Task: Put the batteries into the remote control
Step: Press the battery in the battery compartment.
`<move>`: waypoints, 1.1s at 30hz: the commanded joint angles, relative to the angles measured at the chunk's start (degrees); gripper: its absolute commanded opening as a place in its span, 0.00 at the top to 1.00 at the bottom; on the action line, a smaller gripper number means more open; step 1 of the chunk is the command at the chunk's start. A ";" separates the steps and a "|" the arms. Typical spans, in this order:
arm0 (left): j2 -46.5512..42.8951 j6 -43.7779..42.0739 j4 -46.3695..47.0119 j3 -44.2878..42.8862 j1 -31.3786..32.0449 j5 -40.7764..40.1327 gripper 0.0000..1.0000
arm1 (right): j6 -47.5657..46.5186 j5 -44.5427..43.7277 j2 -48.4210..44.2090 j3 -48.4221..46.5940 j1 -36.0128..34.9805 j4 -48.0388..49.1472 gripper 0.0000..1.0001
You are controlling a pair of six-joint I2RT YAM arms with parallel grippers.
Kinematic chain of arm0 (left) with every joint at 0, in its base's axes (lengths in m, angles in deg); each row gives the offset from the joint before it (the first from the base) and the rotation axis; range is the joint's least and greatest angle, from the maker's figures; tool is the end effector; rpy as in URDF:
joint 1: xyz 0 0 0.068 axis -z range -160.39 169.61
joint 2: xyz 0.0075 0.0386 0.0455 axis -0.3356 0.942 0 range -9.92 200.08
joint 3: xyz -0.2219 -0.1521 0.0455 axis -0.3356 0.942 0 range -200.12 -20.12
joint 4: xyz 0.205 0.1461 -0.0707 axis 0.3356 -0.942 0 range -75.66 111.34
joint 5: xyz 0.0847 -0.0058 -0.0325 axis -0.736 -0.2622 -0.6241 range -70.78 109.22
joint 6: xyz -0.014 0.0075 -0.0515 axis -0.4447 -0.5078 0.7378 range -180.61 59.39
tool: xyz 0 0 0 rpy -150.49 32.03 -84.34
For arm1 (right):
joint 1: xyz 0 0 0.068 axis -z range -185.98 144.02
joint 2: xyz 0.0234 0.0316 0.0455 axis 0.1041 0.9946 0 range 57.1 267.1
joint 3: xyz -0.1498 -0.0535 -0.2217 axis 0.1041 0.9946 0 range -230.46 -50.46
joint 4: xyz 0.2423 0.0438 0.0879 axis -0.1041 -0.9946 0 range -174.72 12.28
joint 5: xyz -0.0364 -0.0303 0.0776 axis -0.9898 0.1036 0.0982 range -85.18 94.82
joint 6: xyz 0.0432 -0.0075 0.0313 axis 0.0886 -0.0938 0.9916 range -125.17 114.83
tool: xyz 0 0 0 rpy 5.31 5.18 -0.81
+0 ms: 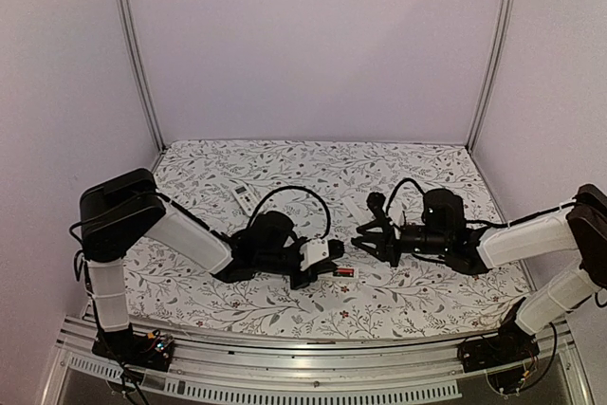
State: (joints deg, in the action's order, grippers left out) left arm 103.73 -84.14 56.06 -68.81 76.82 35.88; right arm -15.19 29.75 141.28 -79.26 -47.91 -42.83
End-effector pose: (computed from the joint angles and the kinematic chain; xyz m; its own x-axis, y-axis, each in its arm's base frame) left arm 0.1958 -0.3228 0.1044 0.1249 0.5121 -0.8498 0.9703 0.1157 0.2124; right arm 0.1993 0.1991 0.1715 -0.0997 -0.3018 -0.9481 -0.9313 0.3638 -0.0179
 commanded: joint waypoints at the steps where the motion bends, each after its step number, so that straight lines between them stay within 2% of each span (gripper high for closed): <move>1: -2.97 1.72 0.25 -1.26 -0.22 0.93 0.94 | 7.52 -5.91 -3.56 1.62 0.28 -4.29 0.66; 5: -5.39 -0.12 -2.68 -1.51 -0.46 1.28 0.89 | 15.62 -8.88 -5.44 -0.83 1.04 -13.21 0.62; 8: -8.62 -3.55 -7.72 0.21 -1.62 2.05 0.80 | 24.96 -9.13 -4.94 -4.42 1.88 -23.26 0.61; 12: -11.10 -9.07 -17.73 0.46 -2.56 2.16 0.72 | 34.97 -7.28 -3.38 -6.29 2.14 -30.75 0.61; 15: -9.77 -10.28 -23.07 -2.01 -2.61 1.93 0.78 | 40.07 -5.82 -1.97 -7.57 2.42 -33.44 0.65; 22: -6.44 -9.17 -22.10 -4.22 -2.46 3.47 0.92 | 44.53 -0.60 4.46 -9.98 2.56 -33.26 0.75; 33: -2.66 -6.79 -21.60 -6.16 -0.97 4.29 0.93 | 45.80 4.56 8.67 -9.06 2.55 -29.76 0.80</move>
State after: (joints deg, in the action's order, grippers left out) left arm 99.71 -92.49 35.19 -73.77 75.25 39.25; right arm 29.62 31.44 147.75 -88.11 -45.66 -74.06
